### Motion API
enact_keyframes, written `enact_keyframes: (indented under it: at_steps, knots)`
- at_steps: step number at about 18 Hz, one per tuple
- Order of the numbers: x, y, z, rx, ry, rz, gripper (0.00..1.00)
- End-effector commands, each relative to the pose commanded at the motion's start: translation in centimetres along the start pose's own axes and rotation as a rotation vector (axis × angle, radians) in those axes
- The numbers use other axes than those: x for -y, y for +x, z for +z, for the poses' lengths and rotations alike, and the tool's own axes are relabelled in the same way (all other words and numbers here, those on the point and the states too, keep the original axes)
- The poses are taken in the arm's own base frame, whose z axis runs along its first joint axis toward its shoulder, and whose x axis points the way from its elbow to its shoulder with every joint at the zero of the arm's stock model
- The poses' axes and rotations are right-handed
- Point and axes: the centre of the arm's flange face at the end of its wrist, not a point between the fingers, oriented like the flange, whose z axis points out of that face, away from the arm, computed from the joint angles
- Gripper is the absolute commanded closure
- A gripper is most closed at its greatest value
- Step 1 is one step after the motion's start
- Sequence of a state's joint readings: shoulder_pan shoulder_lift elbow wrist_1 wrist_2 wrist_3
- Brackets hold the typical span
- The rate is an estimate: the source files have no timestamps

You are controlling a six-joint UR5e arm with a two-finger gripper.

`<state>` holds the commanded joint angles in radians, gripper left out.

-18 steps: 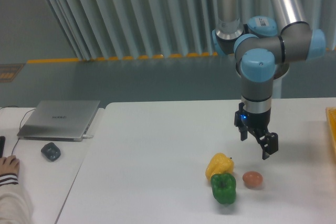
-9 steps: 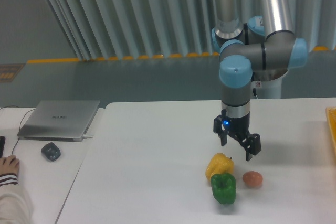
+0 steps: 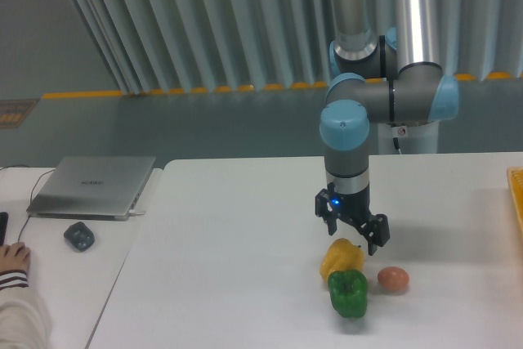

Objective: Place the yellow pepper in a basket
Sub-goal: 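Lower the gripper and close it on the yellow pepper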

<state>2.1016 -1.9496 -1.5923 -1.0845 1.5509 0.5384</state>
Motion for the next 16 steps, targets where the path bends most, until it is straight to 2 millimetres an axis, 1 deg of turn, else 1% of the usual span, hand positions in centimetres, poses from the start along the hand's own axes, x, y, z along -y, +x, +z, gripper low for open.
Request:
enact_keyframes:
  at_steps: [1, 4, 6, 12, 16]
  knots:
    - [0.5, 0.5, 0.3, -0.001, -0.003, 0.014, 0.0]
    - [1.1, 0.4, 0.5, -0.001, 0.0, 0.018, 0.0]
    - [1.4, 0.3, 1.2, -0.005, -0.008, 0.027, 0.0]
    - [1.6, 0.1, 2.2, 0.003, -0.029, 0.03, 0.0]
    - [1.5, -0.2, 3.7, 0.014, -0.064, 0.031, 0.0]
